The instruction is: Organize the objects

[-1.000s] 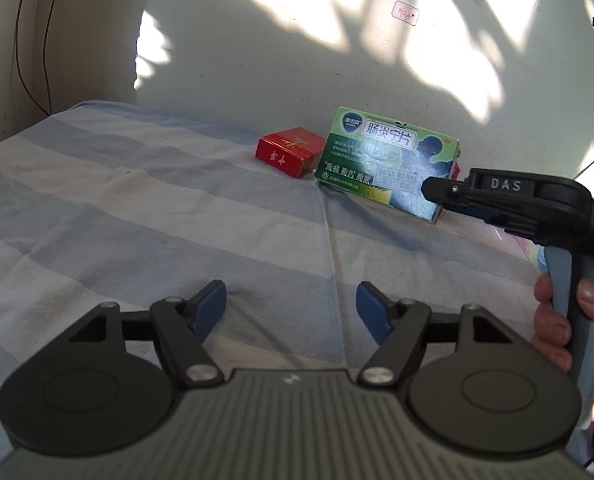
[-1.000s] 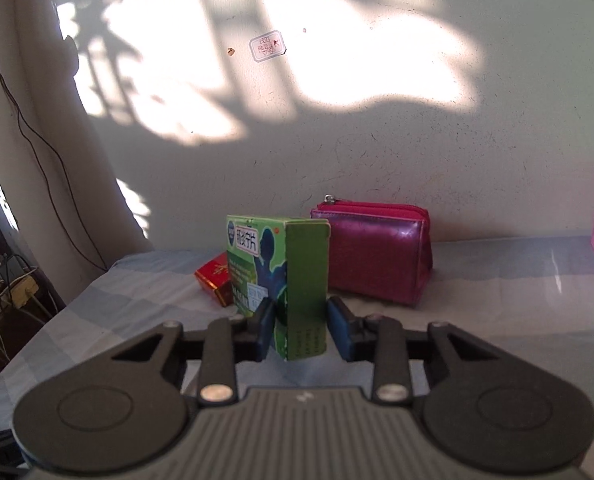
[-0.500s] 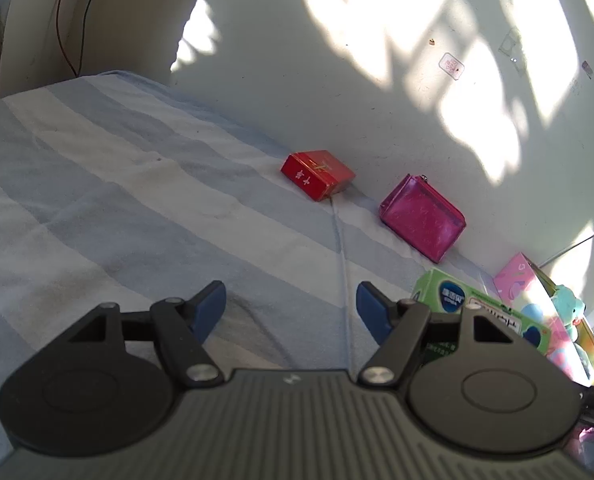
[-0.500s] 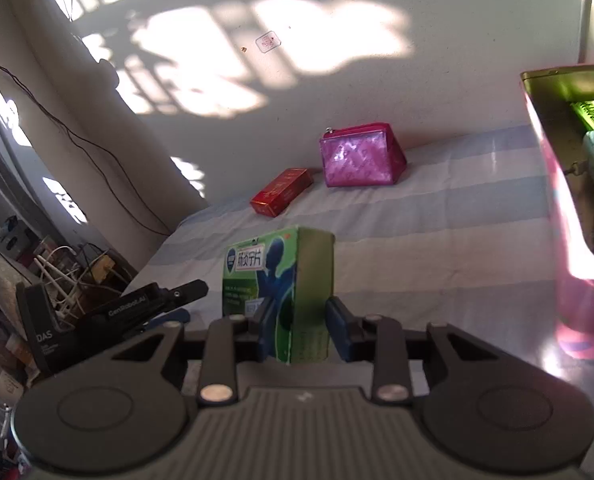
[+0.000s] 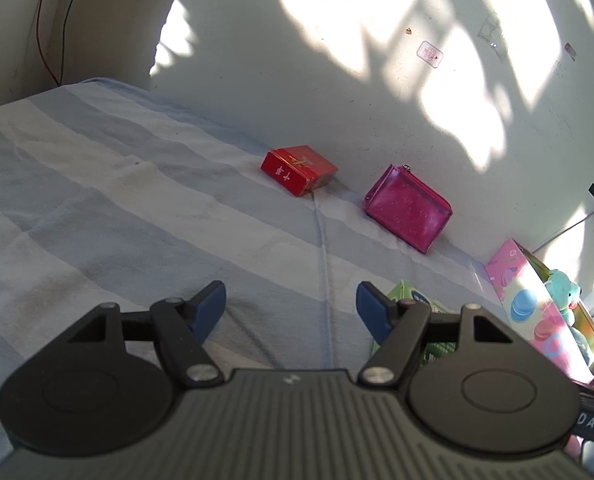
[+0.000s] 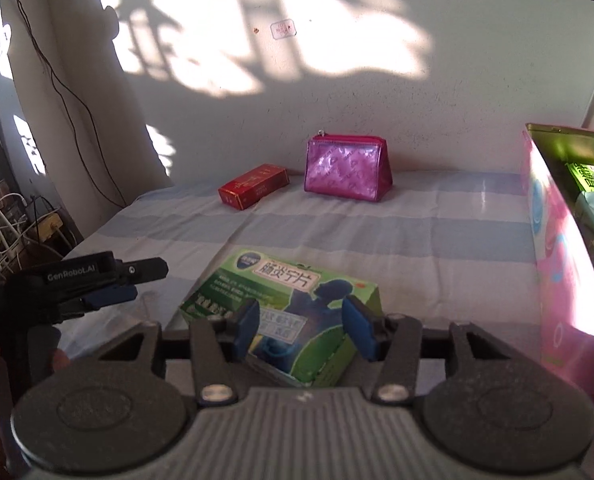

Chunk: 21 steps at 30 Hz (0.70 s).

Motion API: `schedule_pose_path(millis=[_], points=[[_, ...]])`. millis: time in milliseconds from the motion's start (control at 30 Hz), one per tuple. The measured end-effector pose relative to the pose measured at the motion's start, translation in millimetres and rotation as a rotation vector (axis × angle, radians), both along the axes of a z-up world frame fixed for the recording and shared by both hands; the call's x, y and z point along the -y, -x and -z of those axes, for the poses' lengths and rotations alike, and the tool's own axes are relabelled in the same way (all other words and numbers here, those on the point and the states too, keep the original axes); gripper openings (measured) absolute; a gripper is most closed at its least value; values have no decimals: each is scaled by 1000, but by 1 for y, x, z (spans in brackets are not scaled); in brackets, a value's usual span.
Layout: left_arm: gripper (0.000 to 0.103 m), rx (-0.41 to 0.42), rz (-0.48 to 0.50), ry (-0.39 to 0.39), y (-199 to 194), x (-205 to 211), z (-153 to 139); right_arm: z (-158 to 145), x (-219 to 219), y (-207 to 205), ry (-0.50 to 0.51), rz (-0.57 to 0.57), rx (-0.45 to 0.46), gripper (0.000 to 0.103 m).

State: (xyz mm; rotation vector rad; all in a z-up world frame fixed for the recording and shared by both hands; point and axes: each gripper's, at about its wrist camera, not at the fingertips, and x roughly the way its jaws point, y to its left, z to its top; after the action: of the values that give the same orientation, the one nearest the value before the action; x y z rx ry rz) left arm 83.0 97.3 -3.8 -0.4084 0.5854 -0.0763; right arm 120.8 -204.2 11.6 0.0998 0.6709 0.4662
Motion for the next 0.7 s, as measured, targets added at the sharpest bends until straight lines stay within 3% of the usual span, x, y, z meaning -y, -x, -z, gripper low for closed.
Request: schedule_pose_path(millis=[67,300,500,700], points=[[74,1,13,-9,0,3,0,1,-7,1,47,-14,24,56],[74,-7,32,-25,-2,7,2,6,-11,0,122,-12,82,59],[74,-17,37,-14,-2,4,4,8,4,-12,35,65,32,59],[73,0,147,50,-2,8,4,5,15,14,9,-34,-23,59]])
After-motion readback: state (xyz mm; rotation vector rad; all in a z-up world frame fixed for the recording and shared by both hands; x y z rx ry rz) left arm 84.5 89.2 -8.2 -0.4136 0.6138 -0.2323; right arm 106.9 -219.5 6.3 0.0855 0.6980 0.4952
